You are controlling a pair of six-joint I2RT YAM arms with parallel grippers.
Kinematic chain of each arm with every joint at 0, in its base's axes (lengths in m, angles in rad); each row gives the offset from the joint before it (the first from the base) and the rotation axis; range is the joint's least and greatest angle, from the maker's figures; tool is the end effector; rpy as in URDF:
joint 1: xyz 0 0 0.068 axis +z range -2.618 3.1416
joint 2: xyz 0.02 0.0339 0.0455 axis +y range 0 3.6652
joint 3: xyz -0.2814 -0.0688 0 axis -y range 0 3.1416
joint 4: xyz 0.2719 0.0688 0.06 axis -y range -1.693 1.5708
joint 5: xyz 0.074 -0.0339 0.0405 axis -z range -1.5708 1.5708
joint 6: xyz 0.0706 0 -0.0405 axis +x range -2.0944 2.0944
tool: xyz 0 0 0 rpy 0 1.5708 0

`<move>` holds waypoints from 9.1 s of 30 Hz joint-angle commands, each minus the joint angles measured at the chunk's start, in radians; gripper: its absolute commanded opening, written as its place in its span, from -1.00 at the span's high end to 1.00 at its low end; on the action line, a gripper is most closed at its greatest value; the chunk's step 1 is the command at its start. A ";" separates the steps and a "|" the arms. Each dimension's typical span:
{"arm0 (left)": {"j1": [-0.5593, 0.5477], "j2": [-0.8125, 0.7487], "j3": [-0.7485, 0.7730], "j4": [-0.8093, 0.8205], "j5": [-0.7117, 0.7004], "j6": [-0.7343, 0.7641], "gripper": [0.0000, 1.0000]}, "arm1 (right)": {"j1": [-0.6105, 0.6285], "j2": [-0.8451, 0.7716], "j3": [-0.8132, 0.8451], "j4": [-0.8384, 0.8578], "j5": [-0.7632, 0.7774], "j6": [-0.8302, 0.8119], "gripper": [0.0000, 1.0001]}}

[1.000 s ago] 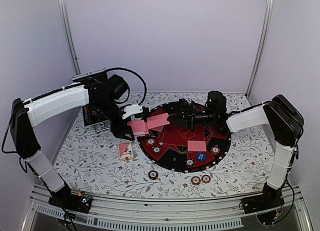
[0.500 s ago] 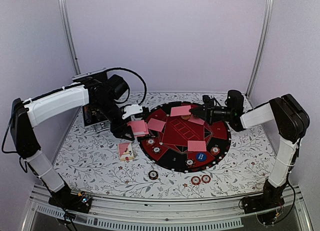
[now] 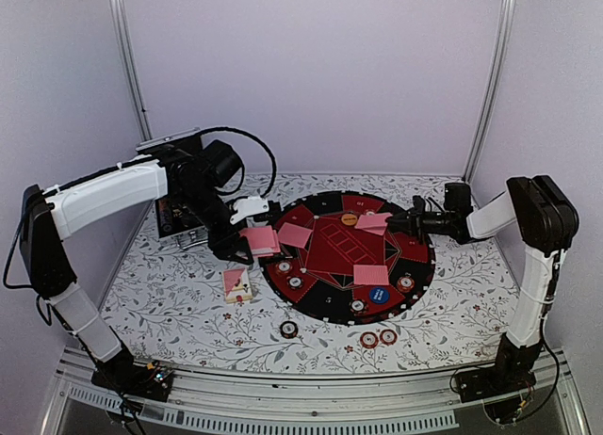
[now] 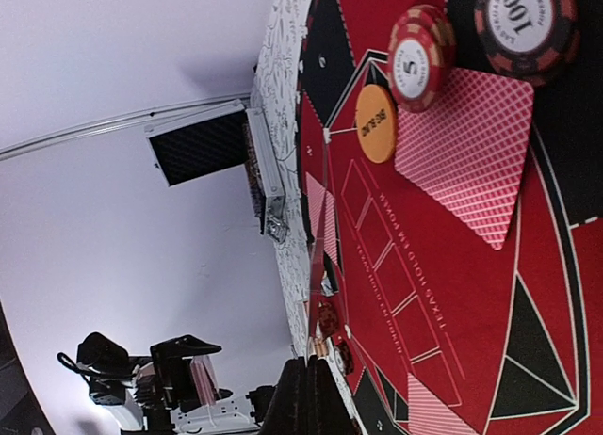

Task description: Distribute texas hold em gaming equipment

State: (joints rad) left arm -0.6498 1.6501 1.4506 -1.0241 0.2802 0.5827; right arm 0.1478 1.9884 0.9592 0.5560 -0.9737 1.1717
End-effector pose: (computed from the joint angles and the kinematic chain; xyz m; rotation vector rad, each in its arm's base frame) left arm 0.2820 -0.2388 0.2656 1.6610 2.2263 -0.4077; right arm 0.4137 0.1206 0.1168 0.4577 2.2707 1.7477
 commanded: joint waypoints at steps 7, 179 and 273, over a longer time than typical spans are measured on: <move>0.003 0.004 0.032 0.005 0.017 0.009 1.00 | 0.005 0.068 0.078 -0.182 0.139 -0.178 1.00; 0.007 -0.038 -0.004 0.053 0.036 -0.004 1.00 | 0.663 0.042 0.277 0.087 0.133 0.125 0.41; 0.009 -0.034 -0.021 0.045 0.038 -0.002 1.00 | 0.523 -0.260 -0.045 -0.063 0.085 0.016 1.00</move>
State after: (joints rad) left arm -0.6476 1.6447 1.4319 -0.9882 0.3023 0.5751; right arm 0.6239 1.7123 0.8310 0.4953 -0.8997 1.1919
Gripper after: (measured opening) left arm 0.658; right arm 0.019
